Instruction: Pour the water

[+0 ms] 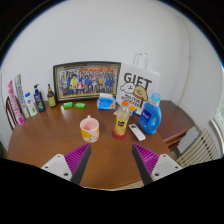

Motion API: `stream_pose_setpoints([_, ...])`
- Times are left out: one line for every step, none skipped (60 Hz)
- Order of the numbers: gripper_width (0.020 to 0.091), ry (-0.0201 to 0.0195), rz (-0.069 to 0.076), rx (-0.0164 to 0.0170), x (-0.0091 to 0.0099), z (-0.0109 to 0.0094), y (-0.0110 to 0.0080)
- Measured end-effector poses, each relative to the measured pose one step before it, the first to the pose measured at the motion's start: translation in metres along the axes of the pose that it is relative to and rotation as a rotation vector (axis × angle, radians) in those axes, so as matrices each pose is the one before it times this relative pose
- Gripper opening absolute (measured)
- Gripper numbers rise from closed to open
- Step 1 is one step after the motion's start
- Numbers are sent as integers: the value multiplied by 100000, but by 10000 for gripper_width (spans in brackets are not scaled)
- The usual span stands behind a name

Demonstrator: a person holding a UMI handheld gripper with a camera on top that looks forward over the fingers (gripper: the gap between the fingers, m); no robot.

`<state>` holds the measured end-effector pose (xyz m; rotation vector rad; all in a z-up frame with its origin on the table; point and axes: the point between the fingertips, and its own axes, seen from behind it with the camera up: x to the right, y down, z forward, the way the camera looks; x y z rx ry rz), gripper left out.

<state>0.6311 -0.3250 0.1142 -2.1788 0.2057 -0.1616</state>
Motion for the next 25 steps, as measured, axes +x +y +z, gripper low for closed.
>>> stream_pose_setpoints([854,-35,189,42,59,-594,232])
stream_pose_setpoints([855,706,479,-10,-450,-780,119])
stream_pose_setpoints([855,301,482,61,-146,-576,136])
stream_pose_setpoints([857,284,535,-87,-122,-549,172])
stream_pose_setpoints([855,129,422,-154,-158,-485,191])
stream_pose_setpoints([853,-80,264,-153,-177,-436,175])
stream_pose_setpoints([854,-117,205,-77,-178,-413,171])
stream_pose_setpoints([856,-51,197,-31,-143,-374,172])
stream_pose_setpoints([856,-140,71,169,92,-93,266])
stream_pose_setpoints([853,250,-92,-11,-32,-315,155])
stream_pose_setpoints([854,258,-330,-5,-14,-268,173])
stream_pose_setpoints([853,234,-387,25,-9,-254,150])
stream_pose_setpoints([853,111,-114,26,-22,-235,128])
stream_pose_setpoints([856,42,127,48,-19,-227,102])
stream_pose_setpoints([855,-20,202,41,-29,-196,109])
stream_pose_setpoints([855,60,242,39,-58,-43,114])
stream_pose_setpoints([855,94,59,34,-4,-136,100])
stream_pose_setpoints([855,288,-156,37,29,-91,63])
stream_pose_setpoints([855,480,-340,138,71,-83,109])
stream_pose_setpoints([855,456,-331,96,96,-96,70])
stream_pose_setpoints([855,289,-128,-37,31,-100,95])
stream_pose_setpoints([857,161,51,-174,9,-82,138])
stream_pose_setpoints([857,6,50,-219,62,-34,106])
stream_pose_setpoints([856,-40,186,-263,-44,-95,95])
stream_pose_setpoints([857,-152,148,-190,-61,-64,58])
